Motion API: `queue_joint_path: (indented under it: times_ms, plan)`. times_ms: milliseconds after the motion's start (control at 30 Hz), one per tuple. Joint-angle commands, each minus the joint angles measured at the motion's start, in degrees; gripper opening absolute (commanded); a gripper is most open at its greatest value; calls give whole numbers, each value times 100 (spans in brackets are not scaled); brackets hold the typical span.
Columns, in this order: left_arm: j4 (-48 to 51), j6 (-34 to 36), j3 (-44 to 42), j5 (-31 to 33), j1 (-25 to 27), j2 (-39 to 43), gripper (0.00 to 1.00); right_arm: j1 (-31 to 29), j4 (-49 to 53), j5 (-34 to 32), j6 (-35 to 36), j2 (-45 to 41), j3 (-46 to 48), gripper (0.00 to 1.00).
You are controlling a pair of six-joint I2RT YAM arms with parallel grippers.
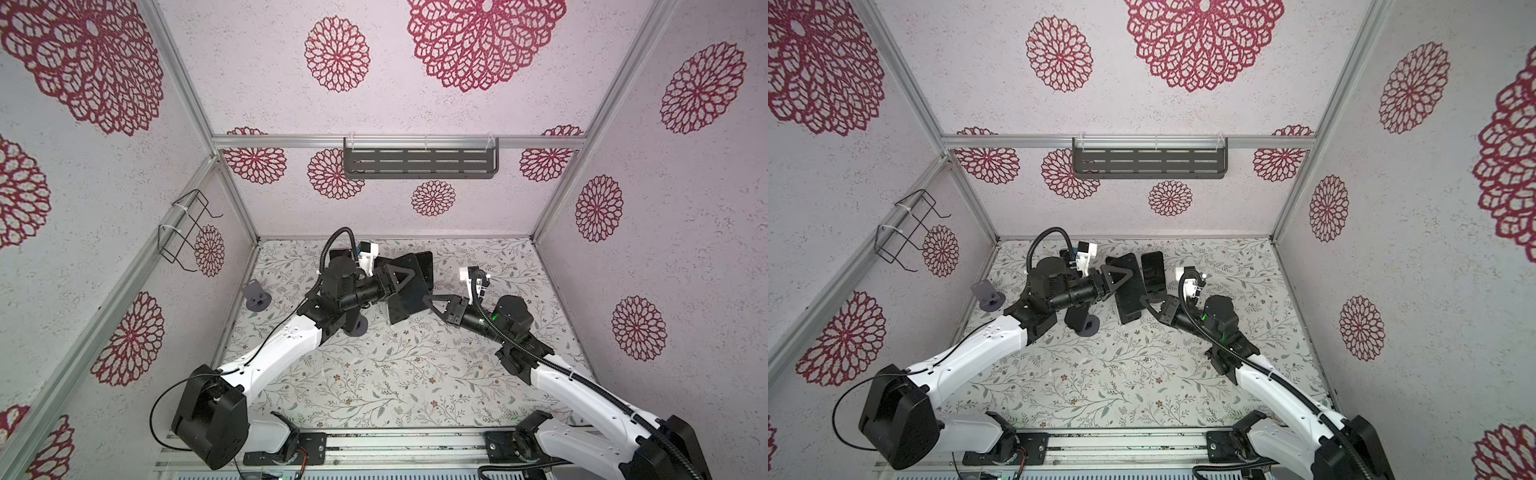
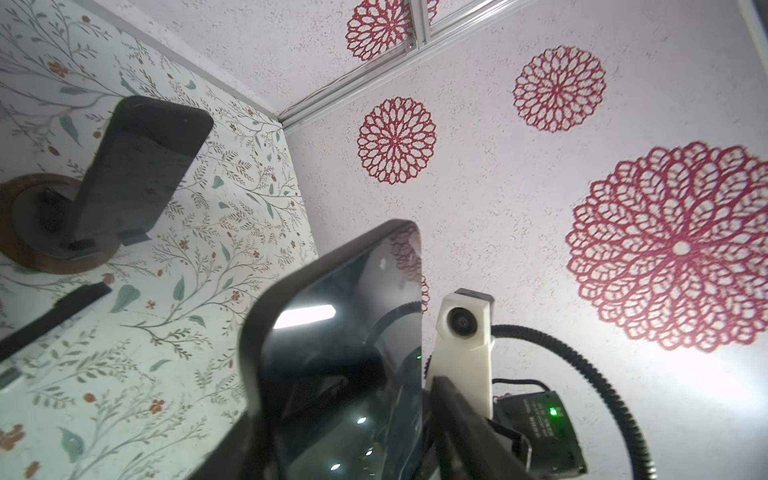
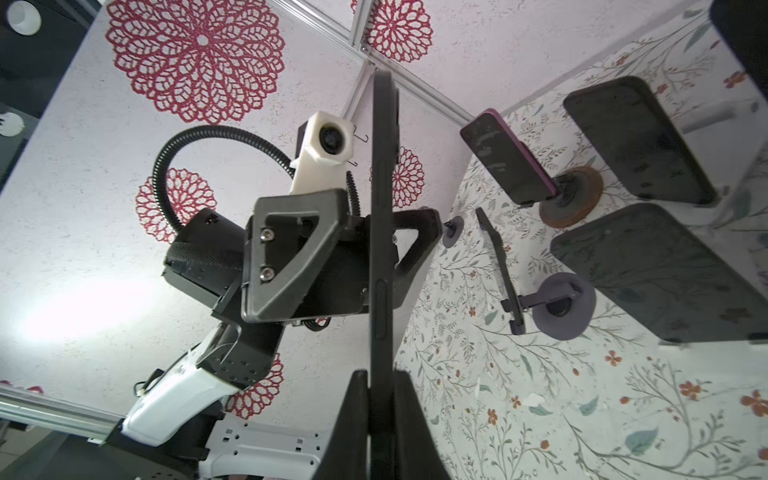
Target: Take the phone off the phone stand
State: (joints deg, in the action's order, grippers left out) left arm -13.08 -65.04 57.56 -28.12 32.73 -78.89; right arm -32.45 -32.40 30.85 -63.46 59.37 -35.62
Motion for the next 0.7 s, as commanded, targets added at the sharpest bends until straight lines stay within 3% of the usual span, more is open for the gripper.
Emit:
queue_joint_path:
  times_ms: [0, 200, 300, 433, 533, 667]
  plan:
    - [-256, -54, -5, 126, 24, 209, 44, 92, -1172, 254, -339, 43, -95, 0]
    - [-215, 42, -4, 362, 26, 348, 20, 106, -1191, 363, -384, 238, -124, 0]
    - [-172, 20, 60, 392, 24, 298, 13, 107, -1121, 417, -369, 271, -165, 11]
    - [-177, -59, 54, 528, 31, 289, 1, 131, -723, 375, -194, 207, -225, 32]
    - [-143, 15, 58, 616, 29, 304, 0, 222, -322, 308, -62, 79, -261, 53]
    - [296, 240, 311, 645, 19, 250, 0, 542, 407, 298, 49, -153, -339, 75]
